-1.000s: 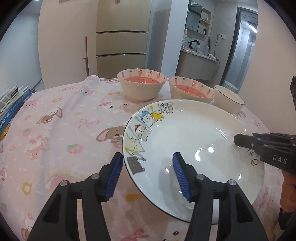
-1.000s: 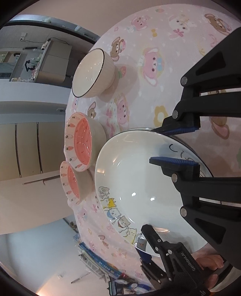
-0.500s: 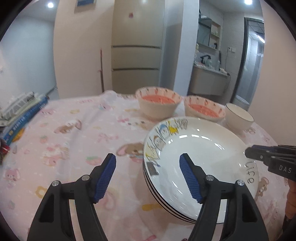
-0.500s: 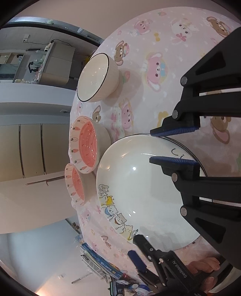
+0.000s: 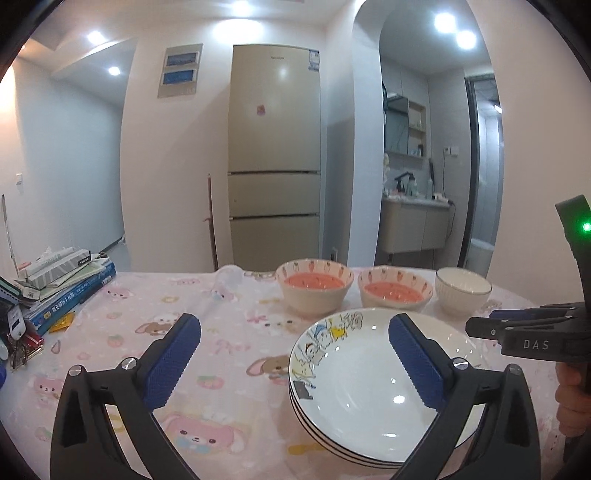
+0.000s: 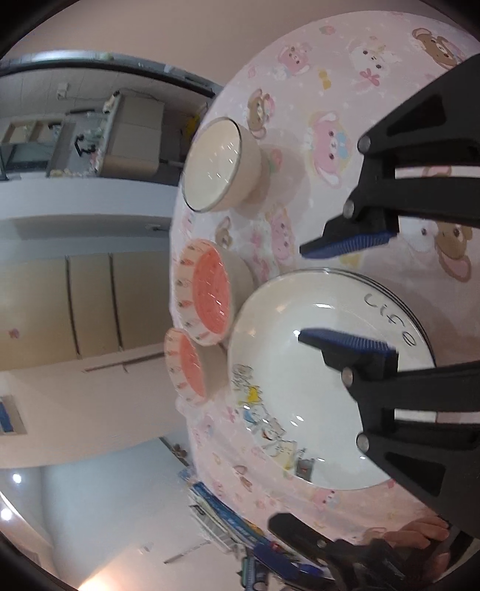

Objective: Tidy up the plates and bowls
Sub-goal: 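Raise both grippers and move them toward the pink strawberry bowls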

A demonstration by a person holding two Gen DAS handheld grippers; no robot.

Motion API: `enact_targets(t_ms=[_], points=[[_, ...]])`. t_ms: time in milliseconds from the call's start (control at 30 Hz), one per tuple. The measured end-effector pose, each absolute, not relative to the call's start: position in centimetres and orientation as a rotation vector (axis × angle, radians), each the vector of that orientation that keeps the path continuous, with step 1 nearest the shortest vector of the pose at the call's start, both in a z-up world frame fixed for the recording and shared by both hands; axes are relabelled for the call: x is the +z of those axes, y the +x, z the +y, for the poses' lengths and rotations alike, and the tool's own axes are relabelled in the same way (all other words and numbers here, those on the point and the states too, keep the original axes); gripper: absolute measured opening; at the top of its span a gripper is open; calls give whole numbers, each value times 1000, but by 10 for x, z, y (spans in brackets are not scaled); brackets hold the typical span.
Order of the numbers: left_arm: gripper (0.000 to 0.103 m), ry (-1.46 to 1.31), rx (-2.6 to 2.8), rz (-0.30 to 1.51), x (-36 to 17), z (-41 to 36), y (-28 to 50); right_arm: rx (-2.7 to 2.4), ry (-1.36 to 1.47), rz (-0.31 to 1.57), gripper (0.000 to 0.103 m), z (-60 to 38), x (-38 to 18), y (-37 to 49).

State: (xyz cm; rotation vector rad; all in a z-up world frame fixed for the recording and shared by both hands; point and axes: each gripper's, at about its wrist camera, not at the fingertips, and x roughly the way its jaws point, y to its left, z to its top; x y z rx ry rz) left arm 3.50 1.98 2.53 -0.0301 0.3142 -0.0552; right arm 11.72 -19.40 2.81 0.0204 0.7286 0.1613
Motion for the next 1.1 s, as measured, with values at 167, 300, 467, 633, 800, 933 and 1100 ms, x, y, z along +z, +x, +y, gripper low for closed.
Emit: enact_targets(t_ms=[167,300,467,633,800,933,1100], points=[[103,-43,-60,207,30,23,25,126,33,570,85,-200,47,104],[103,-49,-41,168,34,29,26,82,-34,462,98,-192,58,94],[103,-35,-11,138,37,36,24,115,-54,395,98,-187,64,86],[103,-96,-89,55,44,42,8,92,-48,296,98,-190,66,80],[103,-45,-25,4,52,37,0,279,-27,247,98,-194,63,81],[103,-7,19,13,52,34,-2,282,0,243,98,-195,63,80],[103,-4,-23,31,57,31,-4,287,-16,255,98,-192,68,76]])
